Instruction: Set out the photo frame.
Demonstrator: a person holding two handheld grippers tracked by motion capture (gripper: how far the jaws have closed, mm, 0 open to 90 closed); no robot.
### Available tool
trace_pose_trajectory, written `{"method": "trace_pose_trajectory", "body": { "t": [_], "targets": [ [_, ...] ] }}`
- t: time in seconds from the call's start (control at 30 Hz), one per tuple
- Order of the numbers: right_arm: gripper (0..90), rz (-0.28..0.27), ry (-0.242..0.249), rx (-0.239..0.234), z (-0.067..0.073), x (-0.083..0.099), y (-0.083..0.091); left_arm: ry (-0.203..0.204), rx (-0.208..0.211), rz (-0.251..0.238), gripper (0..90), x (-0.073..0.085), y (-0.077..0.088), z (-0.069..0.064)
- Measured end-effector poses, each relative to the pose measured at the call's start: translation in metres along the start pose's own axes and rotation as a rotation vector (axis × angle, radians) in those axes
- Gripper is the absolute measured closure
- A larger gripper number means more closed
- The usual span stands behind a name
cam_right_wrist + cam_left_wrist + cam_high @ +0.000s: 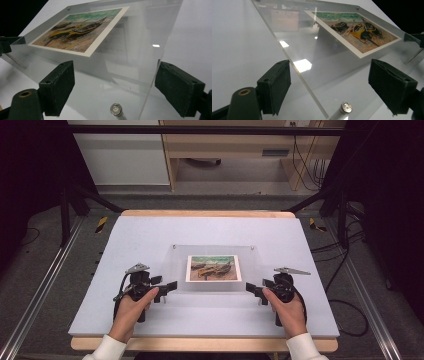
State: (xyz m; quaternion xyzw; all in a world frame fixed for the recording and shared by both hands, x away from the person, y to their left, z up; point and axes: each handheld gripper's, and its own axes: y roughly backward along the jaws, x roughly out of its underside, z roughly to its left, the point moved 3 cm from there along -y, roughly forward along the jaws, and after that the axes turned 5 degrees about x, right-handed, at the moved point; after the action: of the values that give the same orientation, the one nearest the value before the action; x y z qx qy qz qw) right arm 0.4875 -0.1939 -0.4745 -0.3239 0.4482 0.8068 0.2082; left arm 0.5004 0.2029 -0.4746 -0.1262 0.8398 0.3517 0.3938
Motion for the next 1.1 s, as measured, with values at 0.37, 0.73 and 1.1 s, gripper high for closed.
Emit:
{"method": "trace_pose_trajectory", "body": {
  "t": [0.37,0.73,1.1],
  "targets": [
    [16.2,-0.007,0.004,-0.016,-0.0026,-0.0012,-0.0041,0.004,0.003,0.000,17.1,0.0000,-0.0006,0.0005],
    [16.4,-0.002,0.004,-0.018,-0.0036,-0.0023,-0.0048,0.041,0.050,0.017,15.2,0.0014,-0.0047,-0.0014],
    [18.1,0.012,0.024,-0.016,-0.0018,-0.0029,-0.0033,0.049,0.039,0.035,21.1,-0.0011,-0.0004,0.0015]
  ]
}}
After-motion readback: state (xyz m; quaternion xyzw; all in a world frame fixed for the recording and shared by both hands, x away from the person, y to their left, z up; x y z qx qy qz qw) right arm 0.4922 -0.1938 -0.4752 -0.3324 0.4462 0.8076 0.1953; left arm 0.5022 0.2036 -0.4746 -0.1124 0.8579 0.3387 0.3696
